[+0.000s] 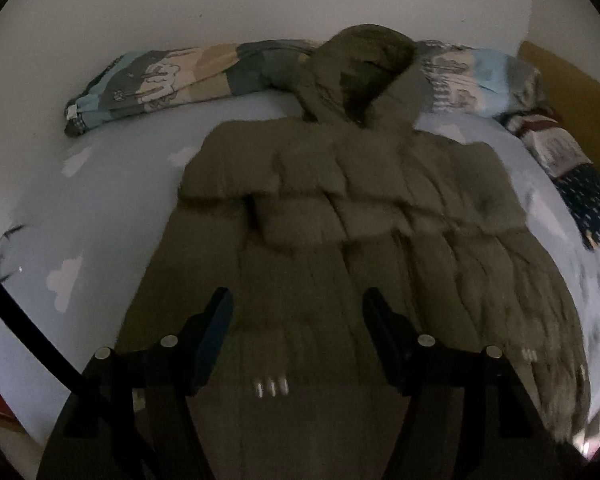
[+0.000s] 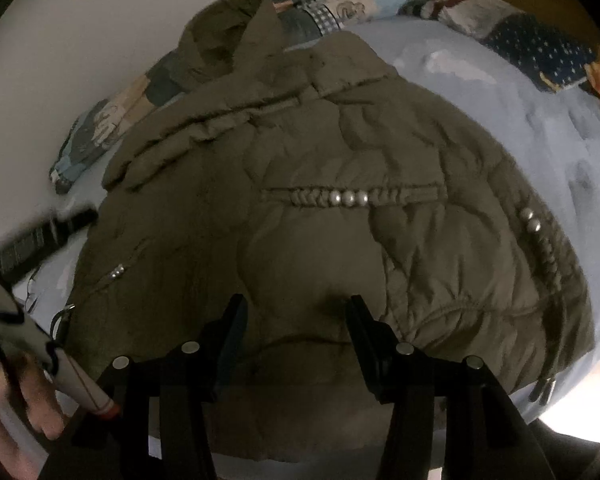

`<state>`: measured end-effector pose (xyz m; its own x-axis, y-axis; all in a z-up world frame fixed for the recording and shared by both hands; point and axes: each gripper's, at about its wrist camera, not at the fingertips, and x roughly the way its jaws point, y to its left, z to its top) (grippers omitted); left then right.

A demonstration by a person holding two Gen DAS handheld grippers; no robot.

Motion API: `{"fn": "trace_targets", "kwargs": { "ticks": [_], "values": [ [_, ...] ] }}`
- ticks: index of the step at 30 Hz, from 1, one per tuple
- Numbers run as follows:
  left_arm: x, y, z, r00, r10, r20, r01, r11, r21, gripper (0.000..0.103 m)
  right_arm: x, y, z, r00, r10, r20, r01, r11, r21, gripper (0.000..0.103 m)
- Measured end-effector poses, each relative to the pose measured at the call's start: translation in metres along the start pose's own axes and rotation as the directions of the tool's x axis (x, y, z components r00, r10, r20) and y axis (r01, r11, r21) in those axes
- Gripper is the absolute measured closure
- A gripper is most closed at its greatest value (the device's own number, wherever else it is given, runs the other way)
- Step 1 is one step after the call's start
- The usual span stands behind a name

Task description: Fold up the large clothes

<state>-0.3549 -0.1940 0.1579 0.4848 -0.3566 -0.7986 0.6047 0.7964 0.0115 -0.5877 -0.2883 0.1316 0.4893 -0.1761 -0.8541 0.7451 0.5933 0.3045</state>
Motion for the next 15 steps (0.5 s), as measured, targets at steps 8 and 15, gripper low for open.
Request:
{"fn": "trace_targets", "kwargs": {
  "ticks": [8,15],
  "values": [
    [0.047,0.007,0.045,0.999,0.026,0.043,-0.025,1.000,-0.013,0.037,-0.005,0.002,0.030,0.999,0.036,0.034,-0.037,0.999,0.038,0.047],
    [0.051,0.028,0.079,0.989,0.067,0.131,-0.061,0.997,-0.047,0.031,-0.024,0.021,0.125,0.995,0.071,0.071,-0.070,0.998,-0.009,0.047]
  ]
}}
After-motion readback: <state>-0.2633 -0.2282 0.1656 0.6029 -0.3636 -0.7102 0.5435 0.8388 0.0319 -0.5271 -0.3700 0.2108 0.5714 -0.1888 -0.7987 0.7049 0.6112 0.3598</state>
